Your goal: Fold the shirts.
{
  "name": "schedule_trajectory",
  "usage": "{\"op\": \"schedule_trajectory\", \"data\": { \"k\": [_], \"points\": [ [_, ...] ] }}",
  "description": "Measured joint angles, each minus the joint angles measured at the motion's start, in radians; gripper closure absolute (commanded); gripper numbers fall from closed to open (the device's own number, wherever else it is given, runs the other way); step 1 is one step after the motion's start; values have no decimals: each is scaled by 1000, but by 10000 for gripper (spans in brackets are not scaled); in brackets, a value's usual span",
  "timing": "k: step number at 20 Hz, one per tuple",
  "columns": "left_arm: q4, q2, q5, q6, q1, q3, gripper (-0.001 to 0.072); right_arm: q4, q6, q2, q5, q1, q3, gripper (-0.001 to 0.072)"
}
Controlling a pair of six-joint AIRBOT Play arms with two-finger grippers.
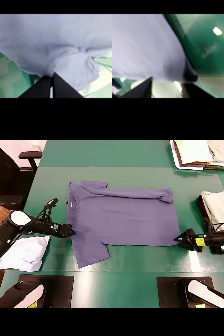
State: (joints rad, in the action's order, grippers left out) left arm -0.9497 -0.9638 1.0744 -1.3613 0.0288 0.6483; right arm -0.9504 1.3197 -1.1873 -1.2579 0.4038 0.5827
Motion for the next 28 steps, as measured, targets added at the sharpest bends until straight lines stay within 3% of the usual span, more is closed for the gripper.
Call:
{"op": "schedule_trajectory", "data": {
  "k": [2, 5, 9, 14, 20, 24, 28],
  "points": [
    [-7, 0, -2, 0, 0, 4, 680, 13, -6, -24, 66, -50, 24, 692],
    [-27, 1, 8, -2, 0, 58, 680, 10, -15, -30, 108, -129, 103, 693],
    [-48, 17, 82, -4, 0, 290, 681, 26, -26, 58, 75, -203, 312, 693],
    [-101, 70, 180, -21, 0, 798, 680, 32, -30, 222, 39, -217, 694, 693],
    [-121, 94, 243, -80, 0, 1373, 681, 34, -16, 355, -76, -102, 1107, 693],
    [-124, 97, 222, -114, 1, 1540, 681, 33, 24, 348, -198, -9, 1309, 694],
    [-145, 92, 214, -127, 1, 1505, 679, -42, 92, 261, -308, -40, 1452, 695]
  ]
}}
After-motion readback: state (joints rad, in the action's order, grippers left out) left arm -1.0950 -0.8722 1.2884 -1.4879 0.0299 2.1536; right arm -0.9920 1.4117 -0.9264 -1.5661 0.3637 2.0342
